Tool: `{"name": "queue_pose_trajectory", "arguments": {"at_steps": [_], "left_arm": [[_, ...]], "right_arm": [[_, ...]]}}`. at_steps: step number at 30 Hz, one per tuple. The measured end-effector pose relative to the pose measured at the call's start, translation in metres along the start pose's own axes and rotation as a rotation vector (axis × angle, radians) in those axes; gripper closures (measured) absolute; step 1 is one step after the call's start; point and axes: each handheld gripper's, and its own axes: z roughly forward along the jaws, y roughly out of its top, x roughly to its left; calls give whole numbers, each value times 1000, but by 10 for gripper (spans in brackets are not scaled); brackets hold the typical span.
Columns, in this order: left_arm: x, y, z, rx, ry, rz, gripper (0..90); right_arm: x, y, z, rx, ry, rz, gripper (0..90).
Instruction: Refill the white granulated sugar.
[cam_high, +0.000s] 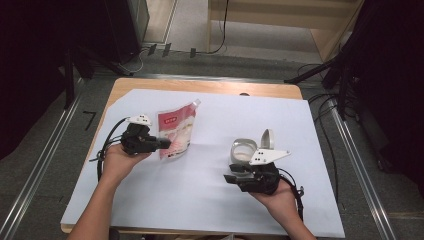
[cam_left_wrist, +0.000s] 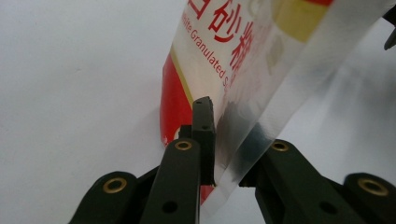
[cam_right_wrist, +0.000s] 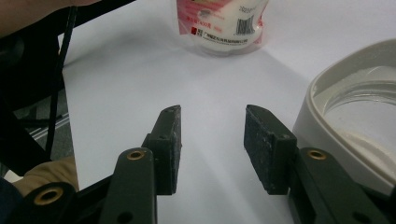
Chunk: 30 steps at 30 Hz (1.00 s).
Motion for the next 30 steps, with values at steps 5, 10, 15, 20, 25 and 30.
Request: {"name": "queue_pose_trajectory", "arguments": {"at_steps": [5, 10, 15, 20, 25, 30], "left_arm": [[3, -4, -1, -11, -11, -14, 801], [3, -6, -3, -2, -10, -7, 788], [5, -6, -4, -4, -17, -31, 744], [5, -7, -7, -23, -42, -35, 688], [4, -6, -11, -42, -31, -31, 651], [-1, -5, -20, -104, -28, -13, 608]], "right_arm": [[1, 0, 0, 3, 0, -6, 574], [0, 0, 0, 0, -3, -2, 574], [-1, 1, -1, -2, -4, -4, 574], [-1, 1, -2, 0, -4, -1, 574], [-2, 1, -2, 0, -6, 5, 573], [-3, 1, -3, 1, -5, 8, 571]]}}
